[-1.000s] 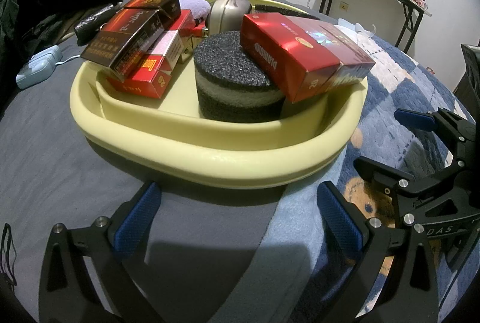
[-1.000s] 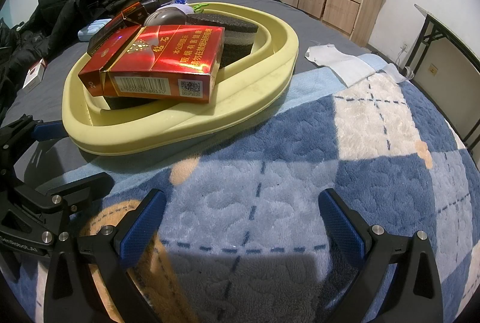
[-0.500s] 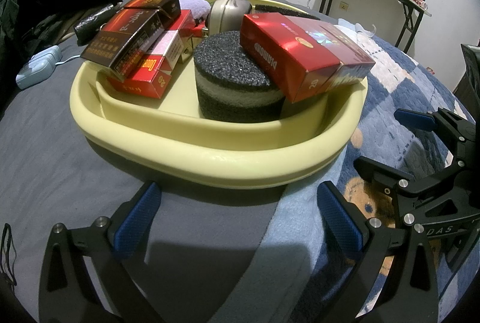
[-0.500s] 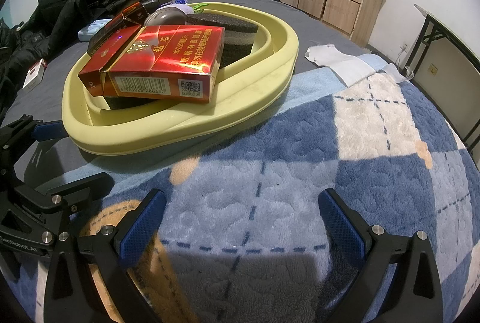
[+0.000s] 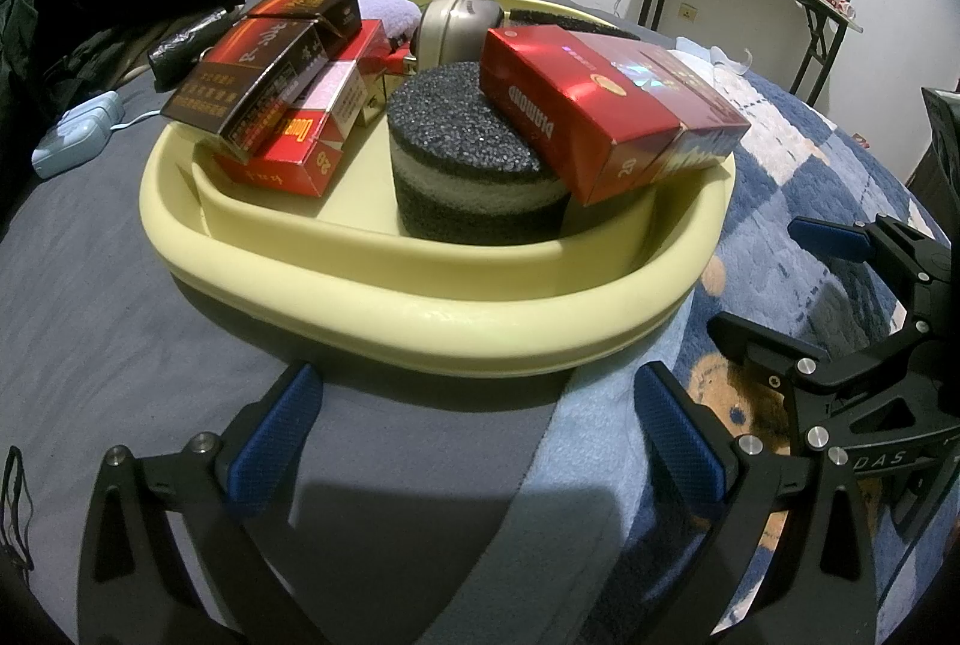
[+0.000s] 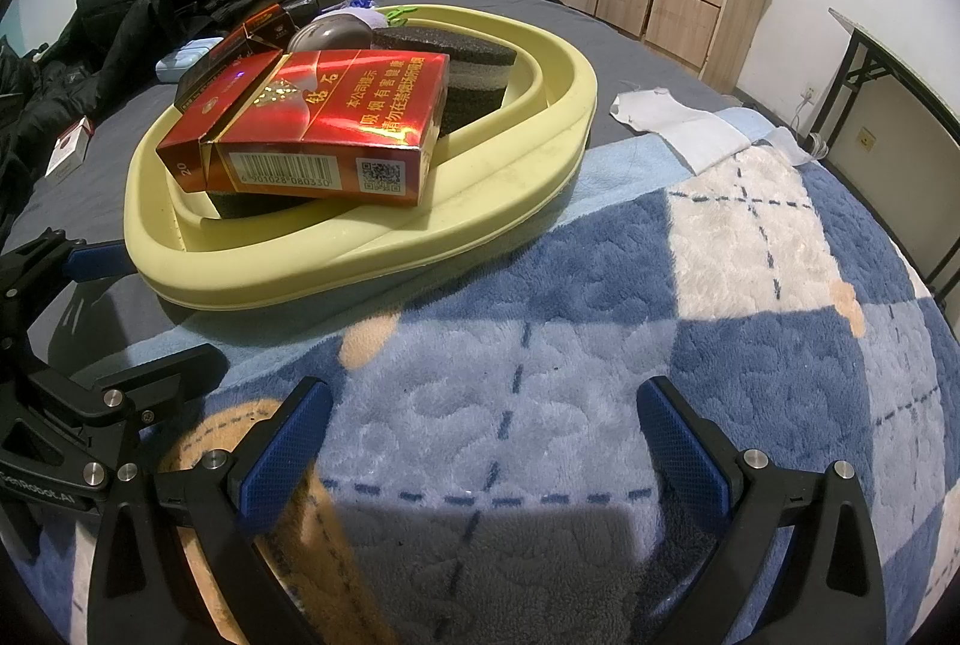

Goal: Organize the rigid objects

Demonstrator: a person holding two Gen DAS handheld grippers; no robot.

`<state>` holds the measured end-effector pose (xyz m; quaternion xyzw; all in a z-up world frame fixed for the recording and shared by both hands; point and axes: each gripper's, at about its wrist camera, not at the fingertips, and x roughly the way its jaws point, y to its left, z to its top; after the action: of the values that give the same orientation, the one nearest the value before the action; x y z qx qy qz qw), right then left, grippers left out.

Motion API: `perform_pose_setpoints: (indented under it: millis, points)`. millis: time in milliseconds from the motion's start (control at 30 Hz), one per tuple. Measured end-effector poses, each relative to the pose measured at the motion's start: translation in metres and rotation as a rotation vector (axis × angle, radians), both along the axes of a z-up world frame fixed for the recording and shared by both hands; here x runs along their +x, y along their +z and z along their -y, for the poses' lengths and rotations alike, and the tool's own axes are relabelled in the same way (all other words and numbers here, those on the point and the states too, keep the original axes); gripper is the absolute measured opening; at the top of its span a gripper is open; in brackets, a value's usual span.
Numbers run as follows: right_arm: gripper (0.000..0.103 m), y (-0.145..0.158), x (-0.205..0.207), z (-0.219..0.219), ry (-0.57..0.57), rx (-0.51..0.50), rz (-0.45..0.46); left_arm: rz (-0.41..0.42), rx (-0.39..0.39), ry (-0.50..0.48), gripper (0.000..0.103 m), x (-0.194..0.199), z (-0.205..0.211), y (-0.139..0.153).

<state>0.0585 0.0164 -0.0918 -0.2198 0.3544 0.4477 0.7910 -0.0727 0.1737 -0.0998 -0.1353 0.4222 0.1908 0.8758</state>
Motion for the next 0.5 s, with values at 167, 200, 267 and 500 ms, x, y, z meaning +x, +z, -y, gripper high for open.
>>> perform_pose_setpoints:
  millis: [167,200,267,500]
  points:
    - [0.103,0.0000,-0.0015,-0.0001,0.000,-0.001,0.002,0.000,0.000,0.000,0.103,-0.0001,0.0000,0.0000]
    - [0.103,-0.0005,-0.0007,-0.0003,0.000,-0.002,0.003,0.000,-0.001,0.000,0.103,0.0001,0.0002,0.0002]
    - [0.103,0.0002,0.0002,0.0000,0.001,-0.001,0.001,-0.001,-0.001,0.000,0.103,0.0008,0.0005,0.0006]
    - [0.103,0.0004,-0.0004,0.0003,0.001,-0.001,0.001,-0.001,-0.001,0.000,0.103,0.0002,0.0003,0.0002]
